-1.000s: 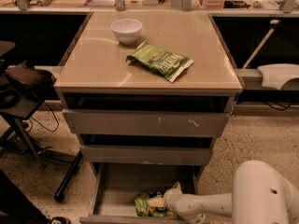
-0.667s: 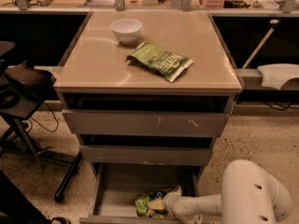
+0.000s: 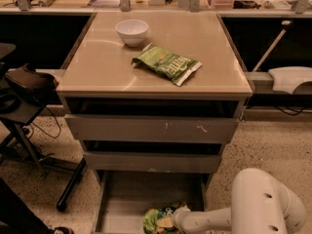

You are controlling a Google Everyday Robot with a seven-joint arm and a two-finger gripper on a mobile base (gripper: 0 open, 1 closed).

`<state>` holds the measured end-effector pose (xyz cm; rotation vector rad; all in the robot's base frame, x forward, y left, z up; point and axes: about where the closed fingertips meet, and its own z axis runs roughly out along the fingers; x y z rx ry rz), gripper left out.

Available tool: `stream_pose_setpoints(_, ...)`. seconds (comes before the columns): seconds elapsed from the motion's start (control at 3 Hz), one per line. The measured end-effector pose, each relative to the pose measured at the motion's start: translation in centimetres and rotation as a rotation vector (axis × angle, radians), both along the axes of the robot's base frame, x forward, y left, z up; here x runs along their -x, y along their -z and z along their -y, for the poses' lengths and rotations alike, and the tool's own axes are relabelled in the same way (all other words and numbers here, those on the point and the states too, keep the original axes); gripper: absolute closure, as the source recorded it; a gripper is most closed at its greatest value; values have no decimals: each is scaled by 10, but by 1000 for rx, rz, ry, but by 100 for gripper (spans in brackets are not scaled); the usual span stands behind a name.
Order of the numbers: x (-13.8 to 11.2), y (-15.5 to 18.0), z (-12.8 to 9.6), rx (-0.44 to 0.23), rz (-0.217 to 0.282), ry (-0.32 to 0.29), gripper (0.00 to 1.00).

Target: Pick green rice chip bag from bottom drawer and place on counter

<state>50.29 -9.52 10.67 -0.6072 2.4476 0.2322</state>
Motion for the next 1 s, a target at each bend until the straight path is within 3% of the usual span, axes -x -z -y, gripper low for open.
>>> stream_pose_setpoints(0.67,0,-5,0,0,0,0,65)
stream_pose_setpoints(1.0,3,-32,3,-14,83,42,89)
